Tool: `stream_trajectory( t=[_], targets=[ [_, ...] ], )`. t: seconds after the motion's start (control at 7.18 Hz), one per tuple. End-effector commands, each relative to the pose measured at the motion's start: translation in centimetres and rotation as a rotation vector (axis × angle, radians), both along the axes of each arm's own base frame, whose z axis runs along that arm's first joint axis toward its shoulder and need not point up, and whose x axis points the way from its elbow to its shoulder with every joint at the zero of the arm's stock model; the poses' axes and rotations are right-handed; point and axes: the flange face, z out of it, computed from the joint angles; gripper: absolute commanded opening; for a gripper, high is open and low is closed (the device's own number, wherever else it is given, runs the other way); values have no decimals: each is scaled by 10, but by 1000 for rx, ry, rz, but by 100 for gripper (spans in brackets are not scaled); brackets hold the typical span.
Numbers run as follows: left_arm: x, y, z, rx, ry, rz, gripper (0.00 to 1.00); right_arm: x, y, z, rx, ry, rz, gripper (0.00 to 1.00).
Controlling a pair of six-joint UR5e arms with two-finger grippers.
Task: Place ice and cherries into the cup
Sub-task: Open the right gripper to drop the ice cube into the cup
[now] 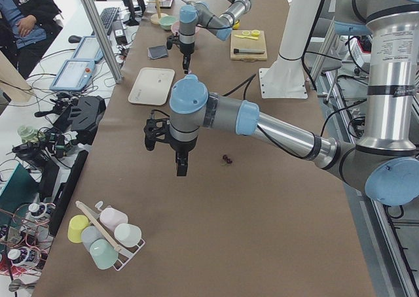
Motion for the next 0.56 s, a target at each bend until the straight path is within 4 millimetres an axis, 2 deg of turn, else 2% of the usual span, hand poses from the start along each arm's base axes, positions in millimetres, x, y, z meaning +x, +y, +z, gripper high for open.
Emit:
stream_trajectory(
  t=[0.0, 0.14, 0.28, 0.42],
  targets=[
    [-4, 0, 0, 1, 0, -8, 98, 1, 19, 4, 10, -16, -12, 98],
    [-3, 0, 0, 1, 1, -6, 98, 8, 24, 9, 15, -24, -14, 97],
    [-4, 1, -3, 5, -1, -8, 98, 32, 13, 32, 18, -21, 0, 96],
    [-4, 1, -2, 4, 0, -8, 98, 76, 7, 76, 51, -12, 5, 87]
  ],
)
